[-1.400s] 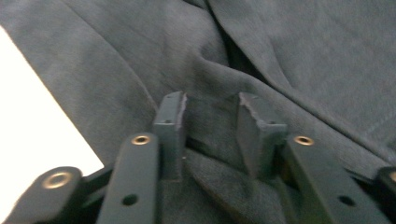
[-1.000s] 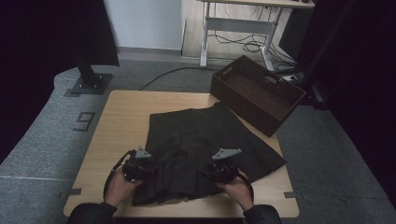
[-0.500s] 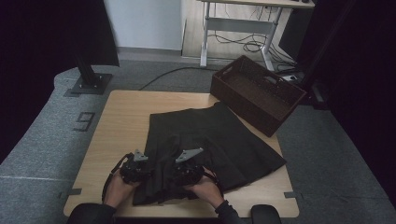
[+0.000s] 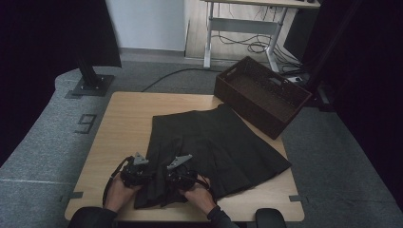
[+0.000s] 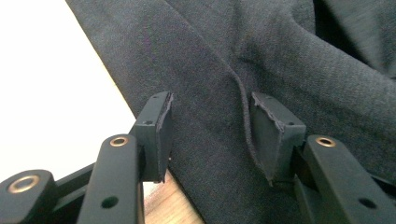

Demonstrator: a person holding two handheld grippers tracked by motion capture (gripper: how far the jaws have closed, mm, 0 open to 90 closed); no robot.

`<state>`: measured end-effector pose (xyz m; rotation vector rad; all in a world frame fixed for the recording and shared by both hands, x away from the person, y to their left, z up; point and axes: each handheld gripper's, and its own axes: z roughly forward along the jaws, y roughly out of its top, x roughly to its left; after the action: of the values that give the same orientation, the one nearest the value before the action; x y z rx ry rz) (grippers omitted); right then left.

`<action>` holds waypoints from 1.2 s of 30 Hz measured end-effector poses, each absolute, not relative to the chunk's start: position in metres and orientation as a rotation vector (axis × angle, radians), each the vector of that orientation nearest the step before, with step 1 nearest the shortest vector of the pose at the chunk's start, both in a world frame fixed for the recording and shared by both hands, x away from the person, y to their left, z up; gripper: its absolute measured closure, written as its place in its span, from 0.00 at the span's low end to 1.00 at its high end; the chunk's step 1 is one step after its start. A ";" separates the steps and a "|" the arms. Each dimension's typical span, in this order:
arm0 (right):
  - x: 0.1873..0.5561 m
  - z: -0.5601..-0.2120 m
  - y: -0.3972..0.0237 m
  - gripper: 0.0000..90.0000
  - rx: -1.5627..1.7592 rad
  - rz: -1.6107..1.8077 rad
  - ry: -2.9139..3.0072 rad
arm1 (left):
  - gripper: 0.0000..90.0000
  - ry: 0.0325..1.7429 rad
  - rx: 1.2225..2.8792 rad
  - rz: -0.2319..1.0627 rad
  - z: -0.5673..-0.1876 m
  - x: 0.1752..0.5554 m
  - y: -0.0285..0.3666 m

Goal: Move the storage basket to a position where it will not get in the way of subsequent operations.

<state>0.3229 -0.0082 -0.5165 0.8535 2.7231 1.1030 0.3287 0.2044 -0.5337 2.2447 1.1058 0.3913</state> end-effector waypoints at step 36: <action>0.341 -0.524 -0.180 0.40 1.203 0.963 2.338 | 0.37 1.123 2.197 0.376 -0.539 0.356 0.212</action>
<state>0.3406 -0.1802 -0.5240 1.2031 2.3383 0.9634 0.3564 0.2117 -0.5386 2.1966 1.1234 0.3763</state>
